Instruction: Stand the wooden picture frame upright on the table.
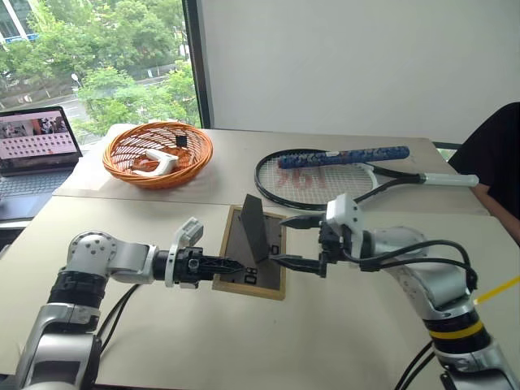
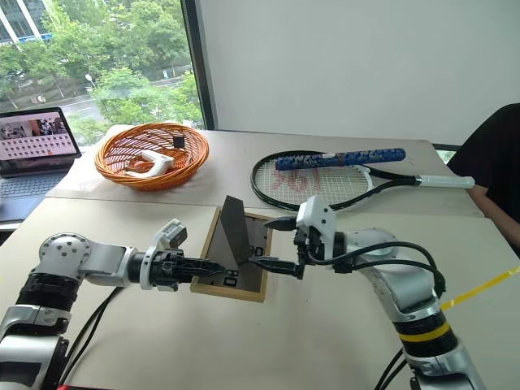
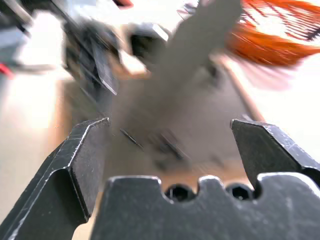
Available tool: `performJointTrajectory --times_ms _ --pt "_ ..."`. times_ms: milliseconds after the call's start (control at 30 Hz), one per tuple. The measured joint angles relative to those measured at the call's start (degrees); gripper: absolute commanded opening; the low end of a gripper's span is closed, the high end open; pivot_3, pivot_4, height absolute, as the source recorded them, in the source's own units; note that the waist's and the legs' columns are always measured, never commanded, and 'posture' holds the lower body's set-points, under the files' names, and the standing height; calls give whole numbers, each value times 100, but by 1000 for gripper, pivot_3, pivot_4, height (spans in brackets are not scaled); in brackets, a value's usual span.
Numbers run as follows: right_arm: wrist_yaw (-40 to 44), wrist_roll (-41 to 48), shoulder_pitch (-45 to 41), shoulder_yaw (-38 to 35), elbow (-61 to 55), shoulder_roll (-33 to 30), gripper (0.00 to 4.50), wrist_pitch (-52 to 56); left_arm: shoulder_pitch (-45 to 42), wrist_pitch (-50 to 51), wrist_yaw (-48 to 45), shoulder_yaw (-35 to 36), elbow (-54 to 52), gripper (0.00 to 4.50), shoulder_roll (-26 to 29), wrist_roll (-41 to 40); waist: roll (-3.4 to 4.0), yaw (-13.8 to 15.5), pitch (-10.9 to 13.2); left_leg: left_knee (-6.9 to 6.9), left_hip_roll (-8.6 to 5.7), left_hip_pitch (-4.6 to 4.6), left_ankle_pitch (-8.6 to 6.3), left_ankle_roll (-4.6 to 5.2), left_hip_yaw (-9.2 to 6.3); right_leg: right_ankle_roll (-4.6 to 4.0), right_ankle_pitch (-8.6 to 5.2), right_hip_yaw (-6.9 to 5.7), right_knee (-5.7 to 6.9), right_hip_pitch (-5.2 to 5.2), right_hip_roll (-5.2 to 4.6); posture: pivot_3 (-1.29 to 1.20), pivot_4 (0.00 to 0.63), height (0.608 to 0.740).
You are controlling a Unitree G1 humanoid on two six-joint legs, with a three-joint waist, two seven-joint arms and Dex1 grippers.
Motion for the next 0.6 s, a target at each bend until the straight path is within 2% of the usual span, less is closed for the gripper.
performJointTrajectory --times_ms 67,167,333,433,567,600 --pt "-50 -328 106 -138 216 -153 4482 -577 5 0 -134 12 -14 1160 157 1 1 3 0 0 0 0 0 0 1 0 0 1 0 0 0 0 150 692" --pt "-306 -1191 224 -160 635 -266 4482 -2016 14 0 -361 -19 -70 1160 289 -19 0 2 0 0 0 0 0 0 0 1 -1 0 0 -1 0 0 150 692" --pt "-1794 -3410 176 484 1438 150 4482 -4856 -24 0 -540 -416 -51 1160 340 -238 1 -66 0 -1 0 1 1 -1 -1 1 -1 1 2 -3 1 0 150 692" --pt "-2731 -4621 -79 898 1857 449 4482 -5892 -86 1 -556 -627 0 1160 343 -401 1 -84 1 3 0 0 3 -4 -1 0 0 1 11 -2 0 0 150 692" --pt "-3765 -5510 -433 1026 2209 642 4482 -6589 -177 1 -574 -794 19 1160 359 -582 1 -78 1 7 0 1 5 -7 -3 -1 0 0 19 0 0 0 150 692" --pt "-3923 -5610 -459 1030 2255 659 4239 -6674 -178 1 -575 -811 23 1160 363 -606 1 -72 1 8 0 1 5 -7 -4 -1 0 -1 20 2 0 0 150 692"
